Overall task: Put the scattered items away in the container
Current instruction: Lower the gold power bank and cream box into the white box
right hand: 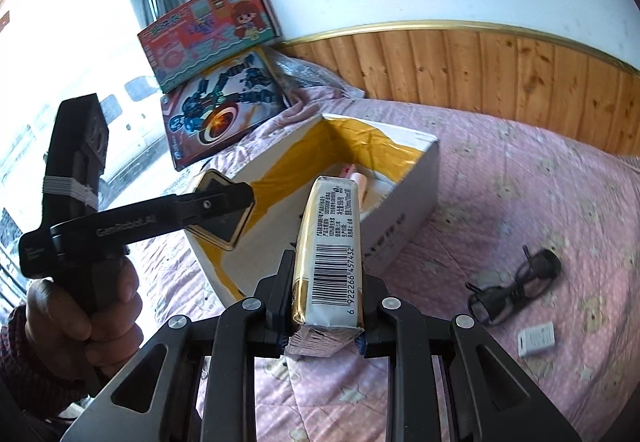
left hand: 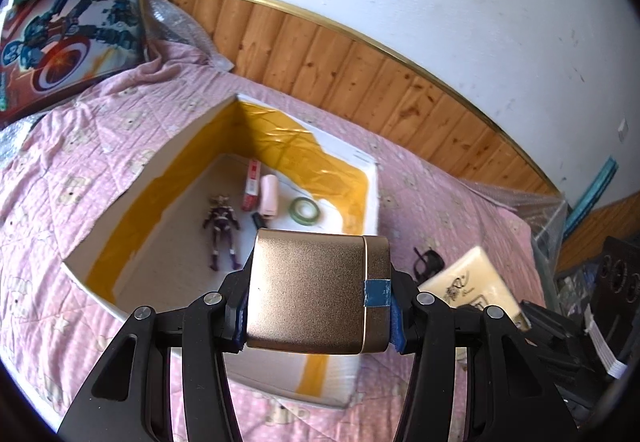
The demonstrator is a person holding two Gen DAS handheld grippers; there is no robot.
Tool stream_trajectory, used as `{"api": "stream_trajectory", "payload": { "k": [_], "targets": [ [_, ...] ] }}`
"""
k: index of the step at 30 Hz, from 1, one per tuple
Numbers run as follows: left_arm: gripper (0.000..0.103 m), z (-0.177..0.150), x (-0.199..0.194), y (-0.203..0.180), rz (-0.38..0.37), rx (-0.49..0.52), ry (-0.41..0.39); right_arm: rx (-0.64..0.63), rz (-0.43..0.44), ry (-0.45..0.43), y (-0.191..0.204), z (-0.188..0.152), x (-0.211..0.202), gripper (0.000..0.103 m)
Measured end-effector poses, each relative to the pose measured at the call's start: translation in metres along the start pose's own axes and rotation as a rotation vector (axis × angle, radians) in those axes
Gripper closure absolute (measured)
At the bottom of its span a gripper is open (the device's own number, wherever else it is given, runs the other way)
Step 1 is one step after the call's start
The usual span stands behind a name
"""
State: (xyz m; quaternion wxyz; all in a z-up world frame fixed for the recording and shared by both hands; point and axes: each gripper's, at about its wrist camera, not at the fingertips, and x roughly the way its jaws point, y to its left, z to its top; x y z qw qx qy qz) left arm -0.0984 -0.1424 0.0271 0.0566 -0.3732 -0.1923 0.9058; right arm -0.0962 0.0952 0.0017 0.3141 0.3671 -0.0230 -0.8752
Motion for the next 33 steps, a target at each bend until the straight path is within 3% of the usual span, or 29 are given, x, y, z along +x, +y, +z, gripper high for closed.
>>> {"api": "stream_trajectory", "payload": {
  "k": [15,24,33],
  "targets": [
    [0.050,0.028,0.009,0.038,0.086,0.038,0.018,-0.116,0.023,0.032,0.032,0.032,0.036,0.078],
    [0.050,0.031,0.031,0.048,0.126,0.128,0.102,-0.211,0.010,0.122,0.042,0.046,0.074,0.078],
    [0.050,0.028,0.059,0.061,0.145,0.184,0.219,-0.228,-0.024,0.243,0.020,0.069,0.116,0.078]
  ]
}}
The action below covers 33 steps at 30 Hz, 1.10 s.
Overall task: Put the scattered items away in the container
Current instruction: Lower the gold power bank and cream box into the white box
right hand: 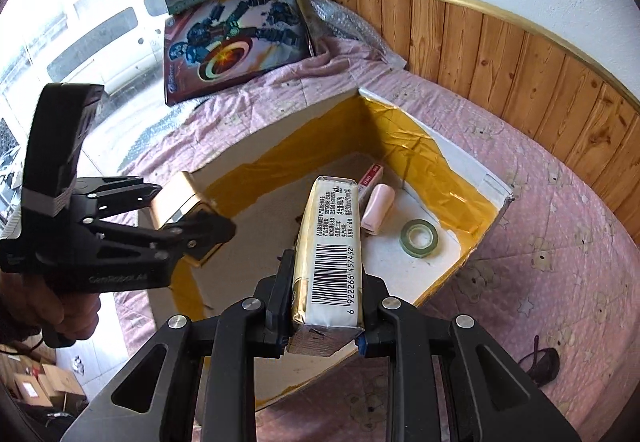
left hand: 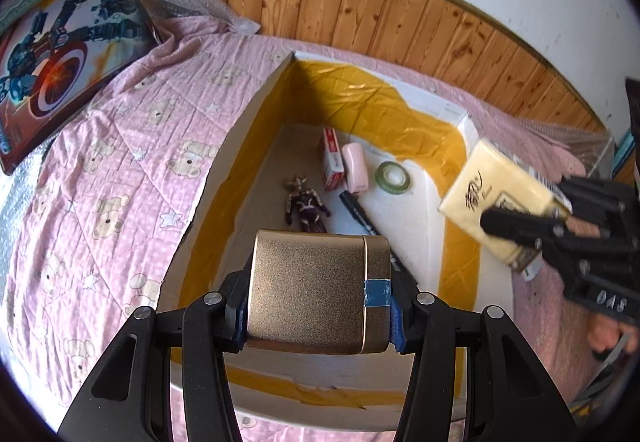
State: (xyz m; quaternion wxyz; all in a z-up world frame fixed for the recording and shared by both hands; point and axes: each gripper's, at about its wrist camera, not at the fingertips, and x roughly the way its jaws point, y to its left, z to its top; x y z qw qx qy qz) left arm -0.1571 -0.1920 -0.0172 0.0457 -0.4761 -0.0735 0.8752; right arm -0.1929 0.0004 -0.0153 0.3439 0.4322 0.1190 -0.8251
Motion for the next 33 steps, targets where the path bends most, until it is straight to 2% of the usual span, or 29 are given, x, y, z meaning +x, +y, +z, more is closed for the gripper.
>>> {"api": "stream_trajectory", "payload": {
  "k": [5,16,23,29,33],
  "targets": [
    [0.050,0.001,0.018,0.001,0.008,0.038,0.068,-0.021,0.047,0.100,-0.003,0.008,0.025,0.078],
    [0.050,0.002,0.055,-0.001,0.037,0.130,0.214,-0.158,0.054,0.288,0.024,0.002,0.076,0.078],
    [0.050,0.002,0.063,-0.001,0.049,0.177,0.288,-0.229,0.060,0.426,0.034,-0.007,0.102,0.078],
    [0.049,0.002,0.067,0.001,0.042,0.161,0.331,-0.235,0.060,0.480,0.034,-0.014,0.111,0.077],
    [0.049,0.003,0.067,0.001,0.052,0.156,0.342,-0.214,0.064,0.486,0.031,-0.017,0.112,0.076]
  ]
}}
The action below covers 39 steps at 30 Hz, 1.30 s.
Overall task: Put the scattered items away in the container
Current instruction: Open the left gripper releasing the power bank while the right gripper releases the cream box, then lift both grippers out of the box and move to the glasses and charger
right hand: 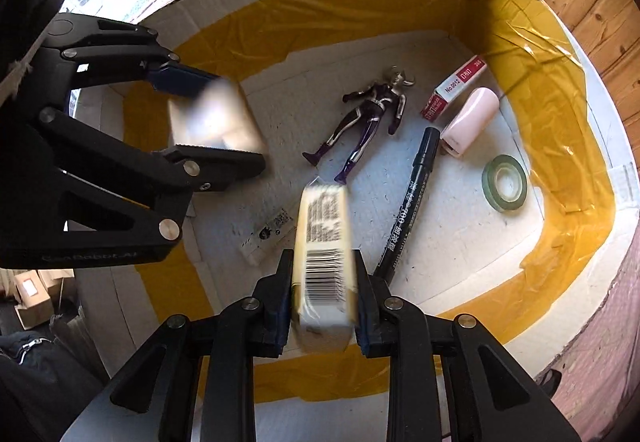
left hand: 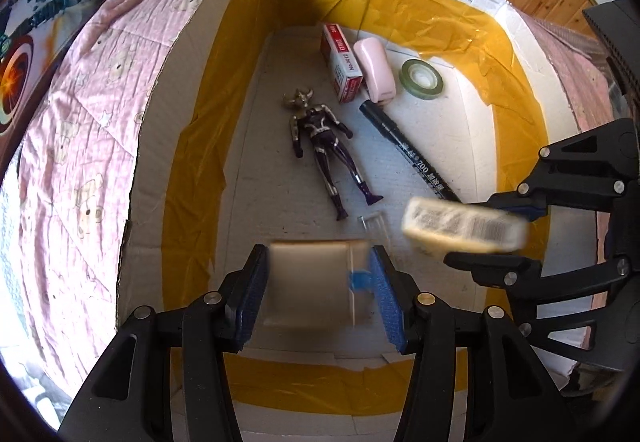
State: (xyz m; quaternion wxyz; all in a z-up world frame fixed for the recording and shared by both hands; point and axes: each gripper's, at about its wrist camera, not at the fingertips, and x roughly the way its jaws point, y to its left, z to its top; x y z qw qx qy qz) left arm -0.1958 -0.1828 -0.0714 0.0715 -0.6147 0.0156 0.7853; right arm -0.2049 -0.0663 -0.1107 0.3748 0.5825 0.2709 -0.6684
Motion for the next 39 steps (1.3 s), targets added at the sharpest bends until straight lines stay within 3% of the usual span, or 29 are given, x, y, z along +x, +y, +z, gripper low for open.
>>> {"api": "stream_trajectory", "payload": {
  "k": [9,23,32,39],
  "targets": [
    [0.049,0.000,-0.006,0.001,-0.010,-0.017,-0.005,0.028,0.012,-0.024,-0.003,-0.010,-0.009,0.076],
    [0.049,-0.007,-0.032,0.005,-0.026,-0.045,-0.066,0.115,0.038,-0.134,-0.009,-0.031,-0.043,0.076],
    [0.049,-0.020,-0.054,0.001,-0.062,-0.073,-0.142,0.234,0.109,-0.277,-0.008,-0.057,-0.064,0.076],
    [0.049,-0.030,-0.077,-0.009,-0.079,-0.064,-0.231,0.337,0.152,-0.435,-0.005,-0.088,-0.087,0.076]
  ]
}}
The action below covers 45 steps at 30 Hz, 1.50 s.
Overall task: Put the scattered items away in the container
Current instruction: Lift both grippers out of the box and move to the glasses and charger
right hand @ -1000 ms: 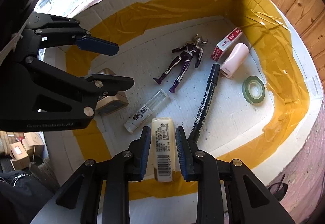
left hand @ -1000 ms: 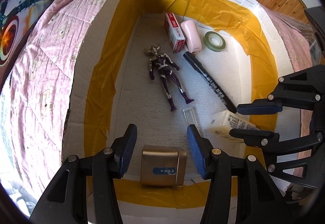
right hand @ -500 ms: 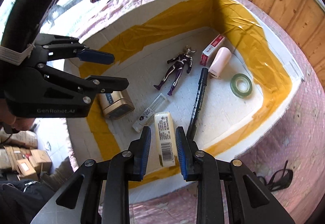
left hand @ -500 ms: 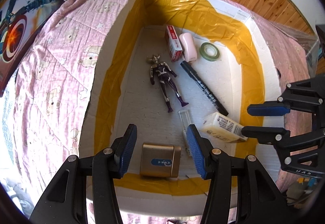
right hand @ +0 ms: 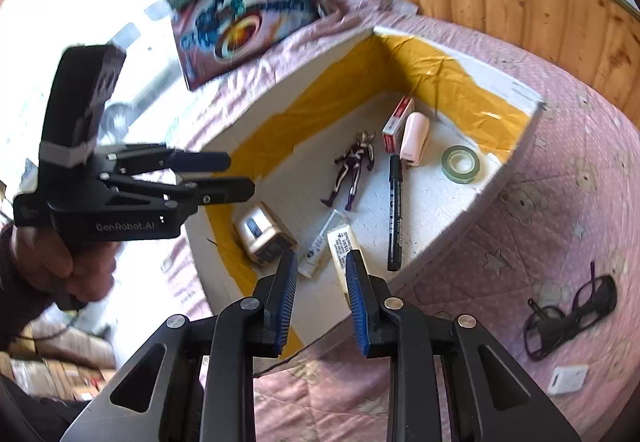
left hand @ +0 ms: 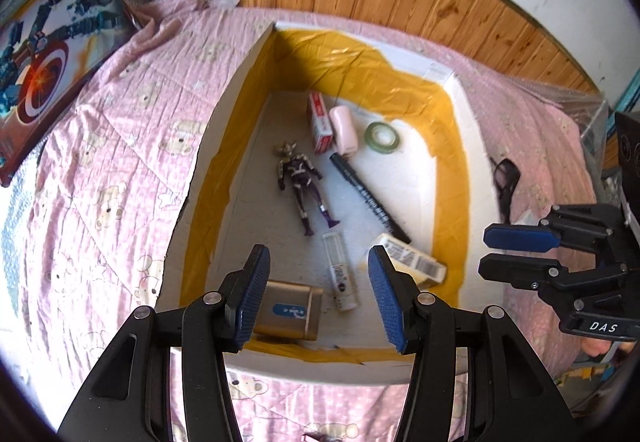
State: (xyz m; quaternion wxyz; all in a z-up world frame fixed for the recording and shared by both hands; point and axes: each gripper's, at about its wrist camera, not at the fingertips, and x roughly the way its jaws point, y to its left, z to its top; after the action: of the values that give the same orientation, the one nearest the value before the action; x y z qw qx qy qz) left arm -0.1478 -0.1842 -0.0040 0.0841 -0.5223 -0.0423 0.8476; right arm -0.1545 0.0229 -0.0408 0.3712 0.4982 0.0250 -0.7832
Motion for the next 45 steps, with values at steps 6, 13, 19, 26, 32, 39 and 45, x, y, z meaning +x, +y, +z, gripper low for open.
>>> {"api": "stream_trajectory", "payload": {
  "k": [6,13,19,26,32,39,45],
  "targets": [
    [0.049,-0.006,-0.012,-0.016,-0.021,0.026,-0.043,0.111,0.032,-0.091,-0.013,-0.022,-0.022,0.076],
    [0.049,-0.014,-0.028,-0.044,-0.050,0.071,-0.112,0.201,0.056,-0.140,-0.031,-0.050,-0.035,0.076],
    [0.049,-0.020,-0.035,-0.072,-0.082,0.105,-0.152,0.272,0.073,-0.185,-0.048,-0.071,-0.045,0.076],
    [0.049,-0.025,-0.029,-0.113,-0.113,0.161,-0.148,0.371,0.058,-0.221,-0.078,-0.102,-0.057,0.076],
    [0.049,-0.020,-0.017,-0.150,-0.158,0.188,-0.133,0.472,0.031,-0.240,-0.111,-0.129,-0.063,0.076],
    [0.049,-0.009,0.005,-0.197,-0.204,0.234,-0.102,0.579,-0.017,-0.269,-0.150,-0.156,-0.074,0.076],
    [0.049,0.002,0.036,-0.228,-0.236,0.247,-0.065,0.651,-0.068,-0.284,-0.176,-0.169,-0.079,0.074]
  ]
}}
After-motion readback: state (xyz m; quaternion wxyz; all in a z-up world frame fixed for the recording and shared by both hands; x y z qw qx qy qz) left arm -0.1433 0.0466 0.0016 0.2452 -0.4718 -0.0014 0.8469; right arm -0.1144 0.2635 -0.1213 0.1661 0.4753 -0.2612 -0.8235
